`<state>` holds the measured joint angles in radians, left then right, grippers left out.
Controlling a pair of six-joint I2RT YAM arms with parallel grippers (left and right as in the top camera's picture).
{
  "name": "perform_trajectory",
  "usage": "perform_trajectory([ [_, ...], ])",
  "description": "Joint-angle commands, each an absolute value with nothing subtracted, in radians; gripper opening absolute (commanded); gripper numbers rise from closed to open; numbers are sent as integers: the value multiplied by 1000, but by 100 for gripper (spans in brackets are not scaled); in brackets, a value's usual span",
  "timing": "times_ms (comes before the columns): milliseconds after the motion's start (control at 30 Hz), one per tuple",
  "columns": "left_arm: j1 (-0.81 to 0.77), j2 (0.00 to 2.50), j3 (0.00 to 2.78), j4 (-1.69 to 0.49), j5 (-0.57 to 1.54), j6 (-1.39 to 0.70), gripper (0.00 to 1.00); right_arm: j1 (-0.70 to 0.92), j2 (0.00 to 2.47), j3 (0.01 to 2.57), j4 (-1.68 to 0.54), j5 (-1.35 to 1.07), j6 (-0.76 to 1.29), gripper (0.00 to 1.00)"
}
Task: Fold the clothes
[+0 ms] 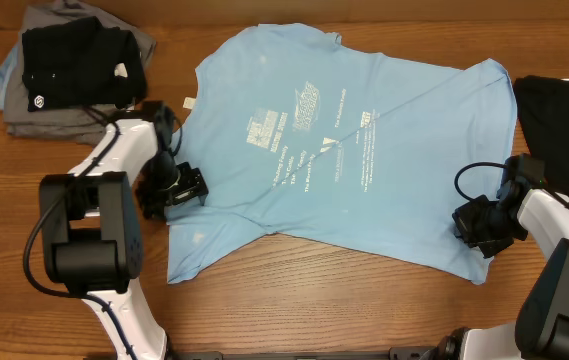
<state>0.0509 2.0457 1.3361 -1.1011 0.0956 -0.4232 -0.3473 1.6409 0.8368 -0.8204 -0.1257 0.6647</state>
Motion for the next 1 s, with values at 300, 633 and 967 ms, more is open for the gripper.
perform_trajectory([
  [300,254,2100,1281,-1153,79,-449,87,-349,1650,851,-883,-54,713,4],
  [633,255,1842,1281,-1193,74,-476,87,-349,1571,1048,-1132,83,829,4],
  [967,203,1502,1281,-1224,149,-421,100,-348,1311,1098,-1156,-89,611,82],
])
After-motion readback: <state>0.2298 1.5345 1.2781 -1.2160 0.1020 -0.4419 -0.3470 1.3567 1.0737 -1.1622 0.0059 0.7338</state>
